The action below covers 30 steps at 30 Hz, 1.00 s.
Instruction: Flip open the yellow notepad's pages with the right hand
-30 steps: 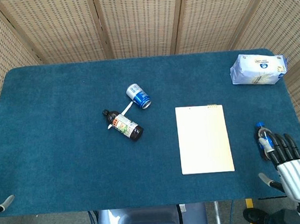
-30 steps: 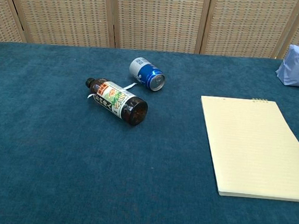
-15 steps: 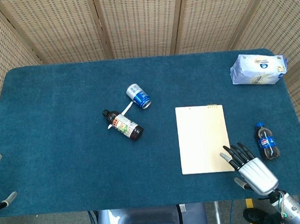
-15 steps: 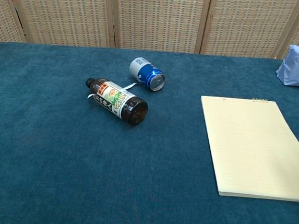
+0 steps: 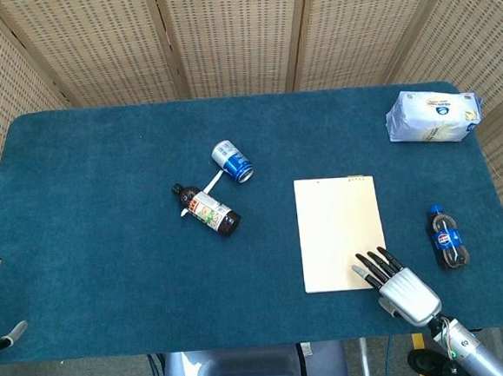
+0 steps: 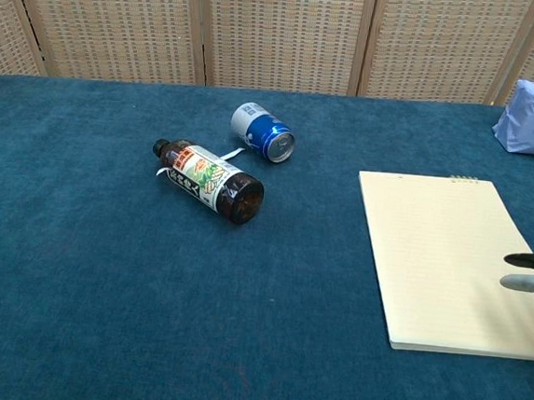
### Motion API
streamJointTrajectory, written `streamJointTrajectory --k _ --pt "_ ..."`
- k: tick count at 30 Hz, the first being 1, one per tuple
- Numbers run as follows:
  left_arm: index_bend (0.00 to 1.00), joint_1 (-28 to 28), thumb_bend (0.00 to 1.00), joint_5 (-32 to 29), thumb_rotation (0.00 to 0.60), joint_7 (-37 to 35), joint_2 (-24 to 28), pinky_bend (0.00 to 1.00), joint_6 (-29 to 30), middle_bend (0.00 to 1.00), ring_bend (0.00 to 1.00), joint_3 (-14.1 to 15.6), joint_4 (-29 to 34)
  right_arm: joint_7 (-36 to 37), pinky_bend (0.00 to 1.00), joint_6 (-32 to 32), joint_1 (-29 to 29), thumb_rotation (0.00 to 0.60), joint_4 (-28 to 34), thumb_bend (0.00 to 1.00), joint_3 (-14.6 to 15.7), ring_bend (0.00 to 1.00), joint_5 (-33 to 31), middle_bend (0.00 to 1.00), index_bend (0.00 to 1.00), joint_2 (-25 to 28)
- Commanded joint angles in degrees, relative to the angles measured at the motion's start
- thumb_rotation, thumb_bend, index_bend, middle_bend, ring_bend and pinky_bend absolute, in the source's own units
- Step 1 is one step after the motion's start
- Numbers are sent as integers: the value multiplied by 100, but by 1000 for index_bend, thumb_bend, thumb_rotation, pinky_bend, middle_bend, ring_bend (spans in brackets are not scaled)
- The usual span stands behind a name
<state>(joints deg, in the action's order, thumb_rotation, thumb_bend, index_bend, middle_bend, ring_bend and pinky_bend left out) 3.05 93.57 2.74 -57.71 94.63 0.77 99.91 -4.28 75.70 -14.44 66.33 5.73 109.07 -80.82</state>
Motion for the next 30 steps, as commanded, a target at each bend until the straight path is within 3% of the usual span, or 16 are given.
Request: streamJointTrajectory --k 1,17,30 --pt "0 -8 0 -6 600 0 2 0 -19 0 0 0 -3 -77 0 -25 -32 600 -71 466 -15 0 -45 0 54 -77" --pt "0 -23 0 -21 600 30 -1 0 -63 0 0 2 13 -452 0 -122 -149 600 -720 466 -53 0 -311 0 54 -649" --pt "0 -31 0 -43 600 38 3 0 -85 0 0 -3 21 -463 0 -99 -195 600 -851 466 56 0 -409 0 54 -753"
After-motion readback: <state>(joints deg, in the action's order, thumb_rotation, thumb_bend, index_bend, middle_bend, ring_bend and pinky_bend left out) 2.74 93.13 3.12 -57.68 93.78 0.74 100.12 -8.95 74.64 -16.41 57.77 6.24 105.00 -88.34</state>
